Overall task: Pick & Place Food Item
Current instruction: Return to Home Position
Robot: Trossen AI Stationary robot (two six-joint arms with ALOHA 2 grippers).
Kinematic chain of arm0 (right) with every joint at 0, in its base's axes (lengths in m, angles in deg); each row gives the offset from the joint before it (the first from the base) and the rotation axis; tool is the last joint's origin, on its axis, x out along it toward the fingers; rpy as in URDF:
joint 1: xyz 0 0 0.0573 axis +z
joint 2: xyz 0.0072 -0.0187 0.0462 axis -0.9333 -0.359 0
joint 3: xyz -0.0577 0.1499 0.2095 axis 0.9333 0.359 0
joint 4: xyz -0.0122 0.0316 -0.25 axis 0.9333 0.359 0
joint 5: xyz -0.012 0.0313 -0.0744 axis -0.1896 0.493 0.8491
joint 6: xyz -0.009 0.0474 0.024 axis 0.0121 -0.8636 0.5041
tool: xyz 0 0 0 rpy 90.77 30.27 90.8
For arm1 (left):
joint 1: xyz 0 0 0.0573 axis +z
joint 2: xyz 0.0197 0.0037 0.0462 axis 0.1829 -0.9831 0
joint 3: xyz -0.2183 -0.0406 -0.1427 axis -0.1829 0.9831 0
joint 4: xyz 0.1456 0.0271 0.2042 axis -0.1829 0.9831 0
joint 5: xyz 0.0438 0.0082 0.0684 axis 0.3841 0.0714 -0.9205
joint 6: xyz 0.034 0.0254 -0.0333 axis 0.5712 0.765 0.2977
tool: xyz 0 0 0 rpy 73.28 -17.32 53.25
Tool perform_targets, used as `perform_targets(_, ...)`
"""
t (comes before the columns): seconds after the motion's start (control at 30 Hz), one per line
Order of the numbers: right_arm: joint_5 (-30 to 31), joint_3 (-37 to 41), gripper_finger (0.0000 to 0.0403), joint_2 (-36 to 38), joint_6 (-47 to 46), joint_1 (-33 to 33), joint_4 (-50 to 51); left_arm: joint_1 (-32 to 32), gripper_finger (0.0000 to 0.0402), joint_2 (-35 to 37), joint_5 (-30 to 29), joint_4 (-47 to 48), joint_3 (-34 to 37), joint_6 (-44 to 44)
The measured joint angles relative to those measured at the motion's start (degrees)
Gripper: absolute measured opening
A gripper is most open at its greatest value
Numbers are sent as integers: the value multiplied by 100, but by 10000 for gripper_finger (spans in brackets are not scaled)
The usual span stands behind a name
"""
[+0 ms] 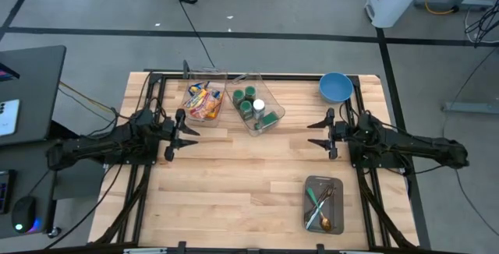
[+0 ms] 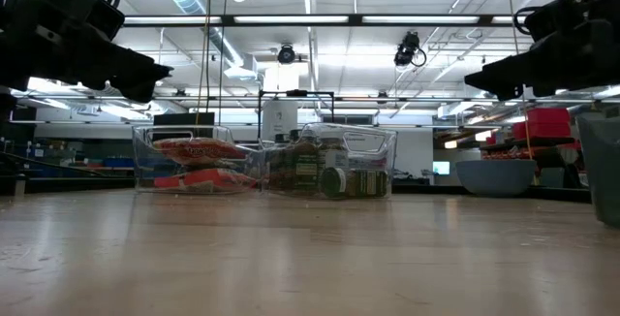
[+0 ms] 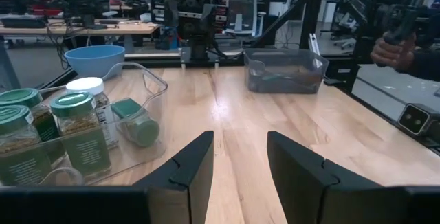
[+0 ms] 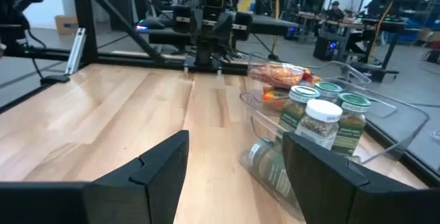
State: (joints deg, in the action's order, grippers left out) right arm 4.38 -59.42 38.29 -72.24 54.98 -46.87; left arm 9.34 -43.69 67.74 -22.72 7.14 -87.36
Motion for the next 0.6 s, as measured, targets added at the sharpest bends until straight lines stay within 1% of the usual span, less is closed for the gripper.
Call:
perform_targets(0.2, -75, 0, 244, 0, -161, 2, -13, 0, 145, 0, -31, 20, 0, -82)
perform_targets(0.6, -72, 0, 244, 0, -127, 0, 52, -2, 145, 0, -33, 22, 2, -173)
